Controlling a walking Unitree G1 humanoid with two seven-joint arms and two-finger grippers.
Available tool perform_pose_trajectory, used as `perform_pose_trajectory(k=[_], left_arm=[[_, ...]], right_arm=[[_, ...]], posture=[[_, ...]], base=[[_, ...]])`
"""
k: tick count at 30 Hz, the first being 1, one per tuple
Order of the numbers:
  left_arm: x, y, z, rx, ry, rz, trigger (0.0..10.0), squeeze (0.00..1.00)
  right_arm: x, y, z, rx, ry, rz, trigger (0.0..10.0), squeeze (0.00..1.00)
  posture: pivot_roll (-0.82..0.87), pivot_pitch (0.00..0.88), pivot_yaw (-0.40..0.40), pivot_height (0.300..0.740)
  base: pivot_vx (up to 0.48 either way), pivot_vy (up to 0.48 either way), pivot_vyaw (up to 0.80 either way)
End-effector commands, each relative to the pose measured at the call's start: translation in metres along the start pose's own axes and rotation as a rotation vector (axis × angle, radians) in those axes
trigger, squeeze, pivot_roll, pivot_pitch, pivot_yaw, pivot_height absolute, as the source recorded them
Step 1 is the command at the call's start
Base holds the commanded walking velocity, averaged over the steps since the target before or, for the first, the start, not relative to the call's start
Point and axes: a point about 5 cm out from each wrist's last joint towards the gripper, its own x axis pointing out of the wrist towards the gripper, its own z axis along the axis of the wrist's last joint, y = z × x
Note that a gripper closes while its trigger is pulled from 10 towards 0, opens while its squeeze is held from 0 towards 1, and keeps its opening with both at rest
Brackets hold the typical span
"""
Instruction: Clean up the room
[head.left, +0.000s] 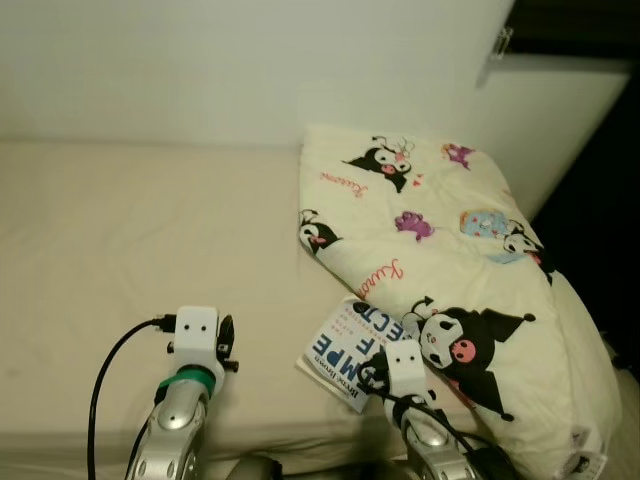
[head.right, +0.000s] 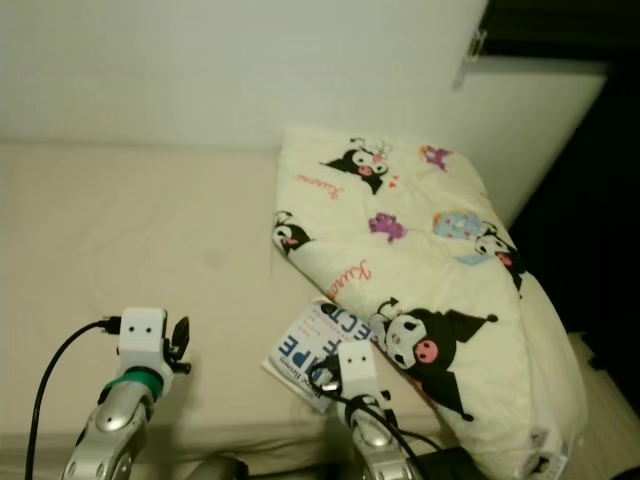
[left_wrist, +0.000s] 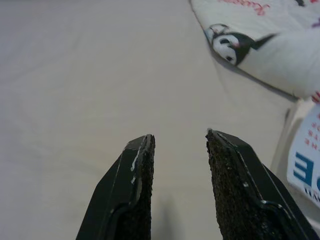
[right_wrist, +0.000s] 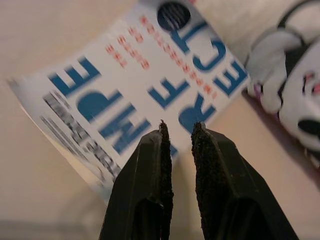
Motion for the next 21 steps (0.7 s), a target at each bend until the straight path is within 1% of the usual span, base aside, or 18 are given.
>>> perform_pose_trajectory(k=[1, 6, 8, 9, 12, 13, 14, 15, 16, 18, 19, 20, 21], left_arm=[[-0.002, -0.001, -0.006, 0.008, 0.026, -0.003, 10.0, 0.00], [-0.003, -0.001, -0.007, 0.007, 0.029, -0.001, 10.0, 0.00], [-0.004, -0.001, -0.009, 0.008, 0.032, 0.001, 10.0, 0.00], [-0.006, 0.000, -0.011, 0.012, 0.035, 0.004, 10.0, 0.00], [-0.008, 0.003, -0.013, 0.025, 0.035, 0.004, 10.0, 0.00], [-0.013, 0.008, -0.018, 0.074, 0.031, -0.013, 10.0, 0.00], [-0.013, 0.008, -0.018, 0.074, 0.031, -0.013, 10.0, 0.00], [-0.017, 0.011, -0.021, 0.098, 0.032, -0.023, 10.0, 0.00], [-0.022, 0.016, -0.025, 0.127, 0.030, -0.038, 10.0, 0.00], [-0.022, 0.016, -0.025, 0.127, 0.030, -0.038, 10.0, 0.00], [-0.028, 0.022, -0.030, 0.156, 0.031, -0.043, 10.0, 0.00], [-0.028, 0.022, -0.030, 0.156, 0.031, -0.043, 10.0, 0.00], [-0.035, 0.029, -0.034, 0.176, 0.037, -0.043, 10.0, 0.00]], right_arm=[[-0.002, 0.000, -0.004, 0.007, 0.017, 0.003, 10.0, 0.00], [-0.001, 0.001, -0.003, 0.017, 0.017, 0.008, 10.0, 0.00], [0.001, 0.000, -0.002, 0.034, 0.022, 0.008, 10.0, 0.00], [0.003, -0.001, 0.002, 0.061, 0.020, 0.010, 10.0, 0.00], [0.006, -0.002, 0.005, 0.079, 0.023, 0.010, 10.0, 0.01], [0.012, -0.005, 0.012, 0.125, 0.038, 0.001, 10.0, 0.89], [0.012, -0.005, 0.012, 0.125, 0.038, 0.001, 10.0, 0.89], [0.015, -0.006, 0.014, 0.148, 0.045, -0.003, 10.0, 1.00], [0.017, -0.007, 0.017, 0.168, 0.054, -0.007, 10.0, 1.00], [0.017, -0.007, 0.017, 0.168, 0.054, -0.007, 10.0, 1.00], [0.020, -0.008, 0.021, 0.191, 0.058, -0.011, 10.0, 1.00], [0.020, -0.008, 0.021, 0.191, 0.058, -0.011, 10.0, 1.00], [0.022, -0.010, 0.025, 0.211, 0.057, -0.014, 10.0, 1.00]], posture=[[0.11, 0.000, 0.030, 0.615], [0.11, 0.000, 0.028, 0.615], [0.11, 0.000, 0.025, 0.615], [0.11, 0.000, 0.023, 0.615], [0.11, 0.000, 0.020, 0.615], [0.11, 0.000, 0.018, 0.615], [0.11, 0.000, 0.018, 0.615], [0.11, 0.000, 0.011, 0.615], [0.12, 0.000, 0.006, 0.615], [0.12, 0.000, 0.006, 0.615], [0.12, 0.001, 0.000, 0.615], [0.12, 0.001, 0.000, 0.615], [0.13, 0.015, -0.010, 0.615]], base=[[0.000, 0.000, 0.00], [0.000, 0.000, 0.00], [0.000, 0.000, 0.00], [0.000, 0.000, 0.00], [0.000, 0.000, 0.00], [0.000, 0.000, 0.00], [0.000, 0.000, 0.00], [0.000, 0.000, 0.00], [0.000, 0.000, 0.00], [0.000, 0.000, 0.00], [0.000, 0.000, 0.00], [0.000, 0.000, 0.00], [0.000, 0.000, 0.00]])
